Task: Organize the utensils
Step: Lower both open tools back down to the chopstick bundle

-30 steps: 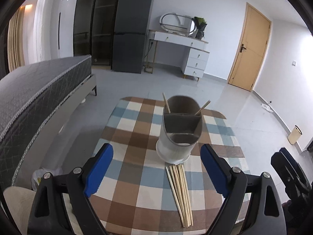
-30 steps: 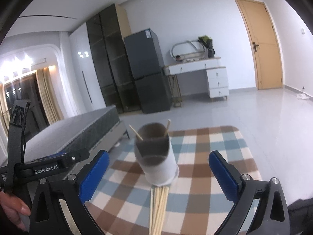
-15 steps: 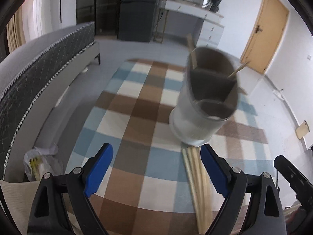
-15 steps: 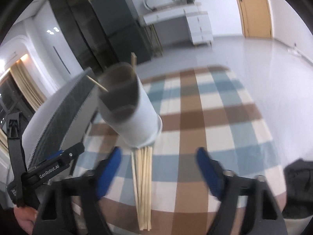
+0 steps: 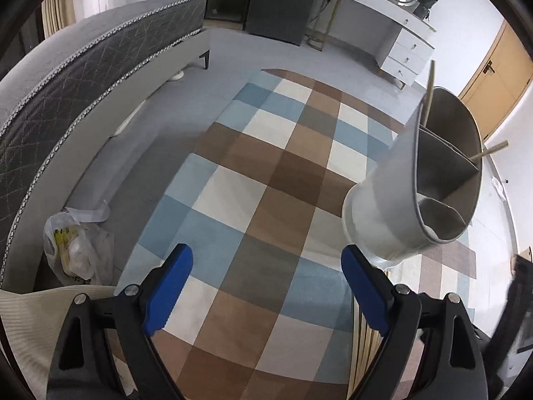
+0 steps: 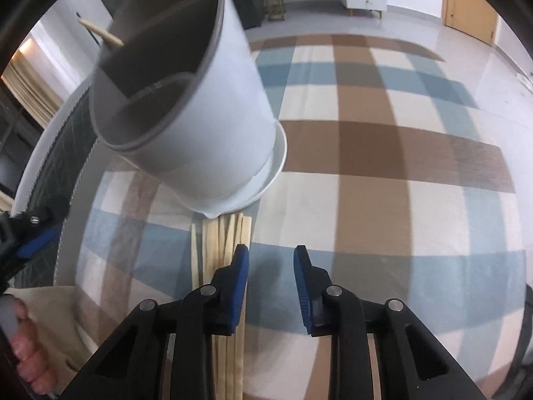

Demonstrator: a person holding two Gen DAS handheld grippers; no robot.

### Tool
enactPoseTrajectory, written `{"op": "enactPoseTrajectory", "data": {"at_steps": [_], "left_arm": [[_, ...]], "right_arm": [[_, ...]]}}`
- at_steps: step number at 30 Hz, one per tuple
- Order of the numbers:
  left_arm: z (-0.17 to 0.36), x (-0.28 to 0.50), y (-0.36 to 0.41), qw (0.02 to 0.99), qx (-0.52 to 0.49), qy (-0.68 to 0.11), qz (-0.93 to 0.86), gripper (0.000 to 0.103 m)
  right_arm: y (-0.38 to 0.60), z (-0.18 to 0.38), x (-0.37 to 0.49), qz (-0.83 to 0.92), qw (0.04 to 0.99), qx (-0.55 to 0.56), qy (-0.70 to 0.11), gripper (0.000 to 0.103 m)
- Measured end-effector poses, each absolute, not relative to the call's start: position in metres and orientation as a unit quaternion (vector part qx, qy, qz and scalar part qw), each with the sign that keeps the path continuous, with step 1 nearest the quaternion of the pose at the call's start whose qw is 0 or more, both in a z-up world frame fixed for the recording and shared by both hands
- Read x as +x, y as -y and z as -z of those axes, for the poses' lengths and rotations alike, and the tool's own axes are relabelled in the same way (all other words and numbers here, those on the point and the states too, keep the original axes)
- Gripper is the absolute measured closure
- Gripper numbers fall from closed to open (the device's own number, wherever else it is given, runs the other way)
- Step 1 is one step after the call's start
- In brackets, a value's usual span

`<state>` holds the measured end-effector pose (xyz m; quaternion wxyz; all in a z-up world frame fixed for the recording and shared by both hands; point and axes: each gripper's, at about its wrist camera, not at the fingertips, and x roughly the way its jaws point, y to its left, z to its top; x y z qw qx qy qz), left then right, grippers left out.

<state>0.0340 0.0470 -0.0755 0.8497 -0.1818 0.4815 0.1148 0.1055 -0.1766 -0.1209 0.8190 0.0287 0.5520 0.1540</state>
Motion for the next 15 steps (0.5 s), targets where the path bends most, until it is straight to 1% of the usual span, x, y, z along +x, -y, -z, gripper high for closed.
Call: {"op": "enactPoseTrajectory", "data": {"at_steps": [3,7,12,15], "left_arm": [[0.081,0.036,-0.05,0.842,-0.195,-0.49,-0.114,0.015],[0.082,0.038,-0.051,0.84,-0.194,-0.493,-0.114,0.015],[0.082,0.04,-0.053,0.841,-0.192,-0.492,-0.116,0.015],[0.082,0.04,-0.054,0.84,-0.196,-0.493,-0.117,0.015]], "right_arm": [[0.169,0.126,0.109,-0.164,0.817,0.026,-0.553,0.08],[0.155,0.135,0.109,-0.172,0.813,-0.007,-0.557,0.082],[0.149,0.132,0.103,-0.156,0.814,-0.041,-0.558,0.088],[0.15,0.129,0.1,-0.15,0.813,-0.047,-0.56,0.089]]}}
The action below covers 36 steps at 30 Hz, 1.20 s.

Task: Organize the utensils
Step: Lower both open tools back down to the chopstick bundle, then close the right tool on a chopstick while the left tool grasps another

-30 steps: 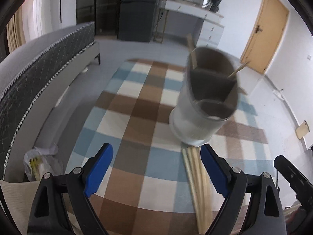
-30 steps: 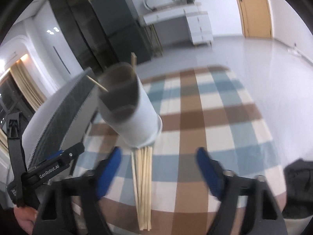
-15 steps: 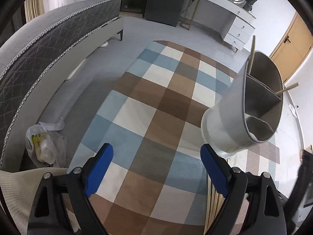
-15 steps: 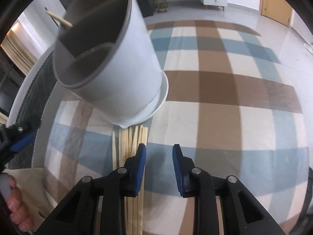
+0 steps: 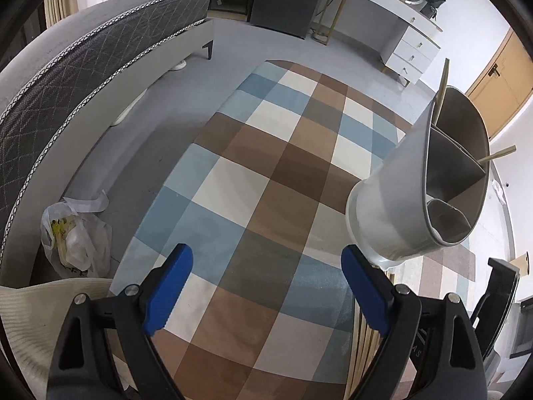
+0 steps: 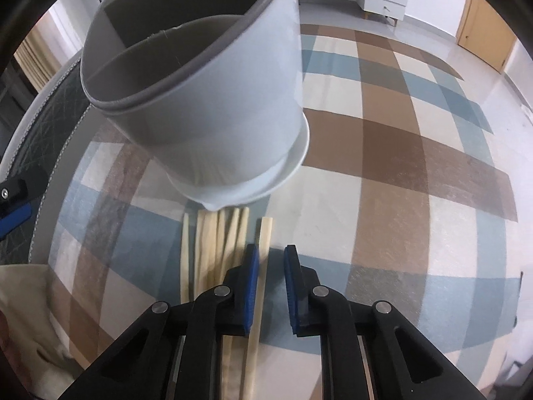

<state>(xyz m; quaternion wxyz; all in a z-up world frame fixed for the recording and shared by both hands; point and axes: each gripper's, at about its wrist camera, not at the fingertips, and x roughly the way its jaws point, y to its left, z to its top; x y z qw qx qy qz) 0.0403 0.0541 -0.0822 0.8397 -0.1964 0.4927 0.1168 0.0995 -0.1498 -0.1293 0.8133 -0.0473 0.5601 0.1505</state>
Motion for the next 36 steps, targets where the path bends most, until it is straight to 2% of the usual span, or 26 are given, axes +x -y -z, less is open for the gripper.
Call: {"op": "enactPoseTrajectory", "data": {"at_steps": [10,15,20,30,36], "left_arm": [[0.086,0.041,-0.065,0.835,-0.203,-0.494,-0.135,0.015],[0.092,0.043,-0.065,0.832,-0.196,-0.5,-0.137,0.015],[0.104,0.048,-0.051,0.829,-0.174,-0.521,-0.104,0.015],[0.128,0.057,-0.007,0.809,-0.161,-0.563,-0.039,0.015],[0.138,0.064,0.015,0.805,-0.127,-0.579,-0.032,0.015]], "right_arm": [[0.14,0.131,0.106,-0.16,0.829,-0.053,-0.534,0.086],[0.135,0.132,0.107,-0.165,0.835,-0.055,-0.522,0.097],[0.154,0.123,0.114,-0.166,0.841,-0.002,-0.515,0.097],[0.232,0.094,0.117,-0.162,0.835,0.193,-0.489,0.097],[0.253,0.091,0.117,-0.154,0.833,0.227,-0.479,0.097]]}}
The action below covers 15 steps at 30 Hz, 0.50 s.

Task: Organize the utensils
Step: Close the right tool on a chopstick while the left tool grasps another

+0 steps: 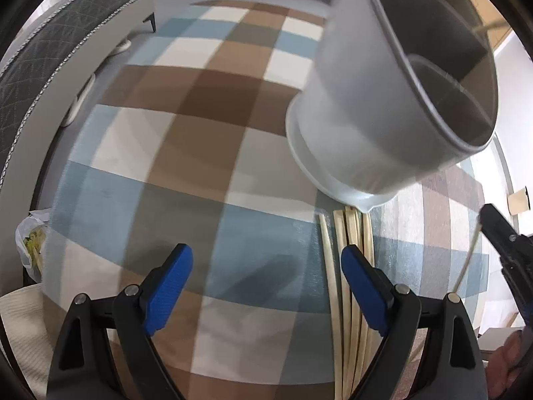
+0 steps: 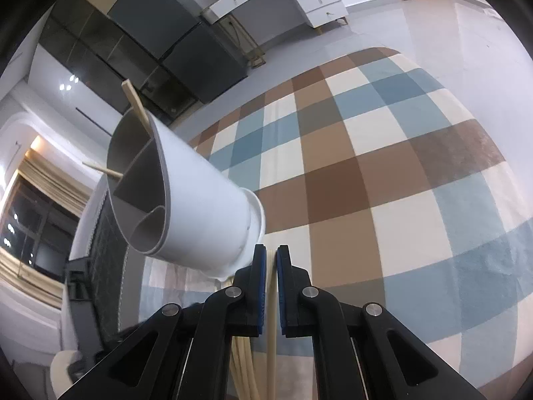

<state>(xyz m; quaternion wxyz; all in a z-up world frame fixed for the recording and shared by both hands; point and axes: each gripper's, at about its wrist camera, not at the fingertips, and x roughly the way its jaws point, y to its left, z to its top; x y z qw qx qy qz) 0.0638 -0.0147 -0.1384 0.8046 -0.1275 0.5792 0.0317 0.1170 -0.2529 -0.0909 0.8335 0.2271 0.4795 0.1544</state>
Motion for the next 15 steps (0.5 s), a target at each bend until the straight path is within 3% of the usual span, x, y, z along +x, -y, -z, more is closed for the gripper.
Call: {"op": "enactPoseTrajectory", "data": {"at_steps": [11,14,15], "left_arm": [[0.146,0.067,0.041,0.797,-0.049,-0.599,-0.058,0.016],[0.142,0.063,0.041,0.8,-0.049,-0.596,-0.052,0.033],[0.14,0.062,0.042,0.802,-0.047,-0.594,-0.048,0.046]], "right_arm": [[0.258,0.078,0.113,-0.154,0.847,0.222,-0.458,0.097],[0.259,0.075,0.111,-0.151,0.85,0.219,-0.455,0.097],[0.259,0.075,0.111,-0.15,0.85,0.219,-0.455,0.097]]}}
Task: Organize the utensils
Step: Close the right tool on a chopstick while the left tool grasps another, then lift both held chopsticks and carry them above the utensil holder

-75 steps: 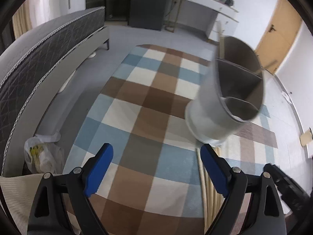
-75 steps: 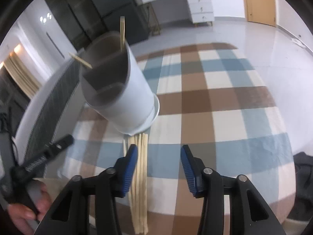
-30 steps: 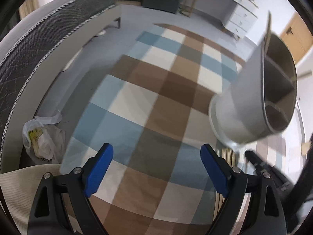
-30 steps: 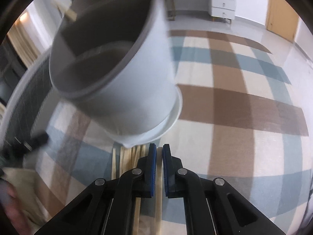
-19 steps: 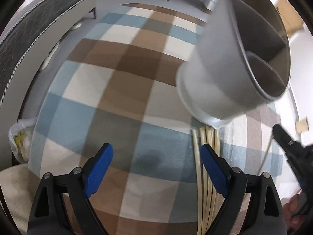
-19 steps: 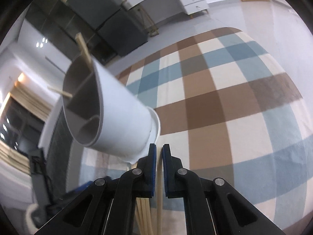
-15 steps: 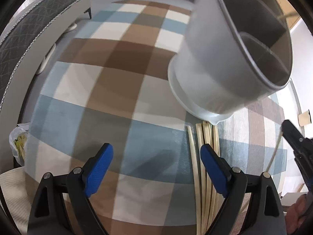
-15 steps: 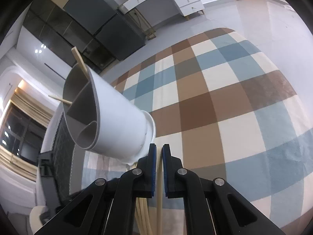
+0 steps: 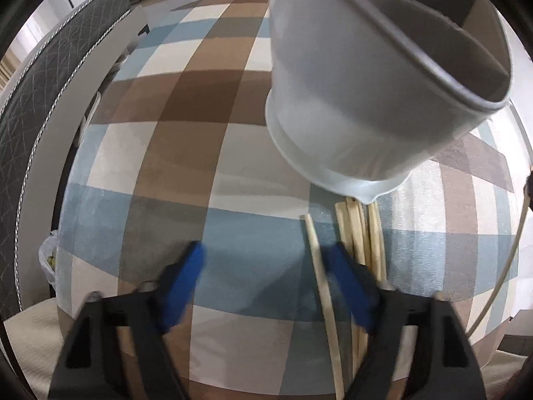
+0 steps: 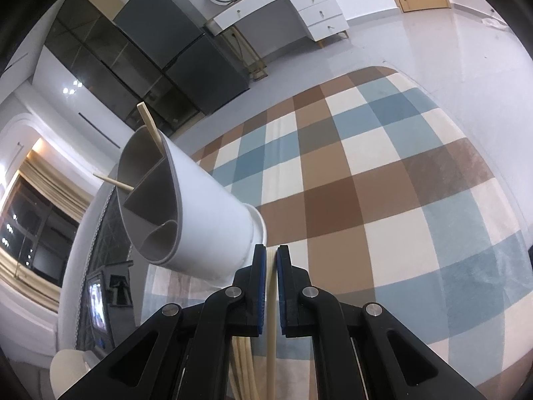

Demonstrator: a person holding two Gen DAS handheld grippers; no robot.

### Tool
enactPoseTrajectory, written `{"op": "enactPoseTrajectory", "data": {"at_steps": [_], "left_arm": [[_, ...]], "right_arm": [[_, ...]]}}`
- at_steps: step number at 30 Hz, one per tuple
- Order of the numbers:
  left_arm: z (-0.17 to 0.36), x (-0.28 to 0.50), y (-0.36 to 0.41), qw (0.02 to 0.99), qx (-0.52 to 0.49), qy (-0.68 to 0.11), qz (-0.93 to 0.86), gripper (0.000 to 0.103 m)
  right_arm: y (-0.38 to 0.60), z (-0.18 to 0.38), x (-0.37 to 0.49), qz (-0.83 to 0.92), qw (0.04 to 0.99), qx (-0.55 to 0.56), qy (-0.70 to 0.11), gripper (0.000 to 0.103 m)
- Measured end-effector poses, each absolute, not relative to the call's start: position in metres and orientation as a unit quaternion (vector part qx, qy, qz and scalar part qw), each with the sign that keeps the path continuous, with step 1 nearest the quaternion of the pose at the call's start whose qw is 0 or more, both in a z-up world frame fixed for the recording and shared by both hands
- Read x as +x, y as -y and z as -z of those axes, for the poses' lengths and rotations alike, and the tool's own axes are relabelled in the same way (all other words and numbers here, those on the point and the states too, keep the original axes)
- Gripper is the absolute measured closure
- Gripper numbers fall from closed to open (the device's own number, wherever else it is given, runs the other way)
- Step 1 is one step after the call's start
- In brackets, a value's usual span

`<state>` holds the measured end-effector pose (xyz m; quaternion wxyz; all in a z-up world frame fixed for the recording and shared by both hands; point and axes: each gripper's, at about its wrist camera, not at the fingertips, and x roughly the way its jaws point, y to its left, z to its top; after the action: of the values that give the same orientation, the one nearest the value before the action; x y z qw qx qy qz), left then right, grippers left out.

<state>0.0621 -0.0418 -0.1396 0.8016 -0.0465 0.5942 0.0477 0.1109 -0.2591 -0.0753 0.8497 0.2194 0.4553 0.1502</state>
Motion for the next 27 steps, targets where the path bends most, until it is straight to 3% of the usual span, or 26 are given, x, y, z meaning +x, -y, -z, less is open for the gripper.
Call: {"op": "enactPoseTrajectory", "data": {"at_steps": [1,3,7,14,21,27], "left_arm": [[0.137,0.06,0.043,0.803,-0.042,-0.593,-0.041,0.061],[0.135,0.059,0.045,0.805,-0.037,-0.591,-0.033,0.077],[0.134,0.057,0.046,0.806,-0.04,-0.59,-0.023,0.099],[0.128,0.061,0.042,0.815,-0.082,-0.574,-0.011,0.103],[0.074,0.032,0.039,0.872,-0.111,-0.476,0.022,0.103],[0.052,0.01,0.025,0.887,-0.139,-0.44,0.038,0.103]], "right_arm": [[0.259,0.075,0.111,-0.15,0.849,0.22,-0.455,0.097],[0.258,0.074,0.111,-0.15,0.851,0.22,-0.453,0.097],[0.252,0.067,0.108,-0.155,0.859,0.203,-0.444,0.097],[0.243,0.054,0.1,-0.161,0.876,0.169,-0.422,0.097],[0.233,0.033,0.074,-0.172,0.898,0.135,-0.383,0.097],[0.238,0.019,0.054,-0.164,0.908,0.138,-0.36,0.097]]}}
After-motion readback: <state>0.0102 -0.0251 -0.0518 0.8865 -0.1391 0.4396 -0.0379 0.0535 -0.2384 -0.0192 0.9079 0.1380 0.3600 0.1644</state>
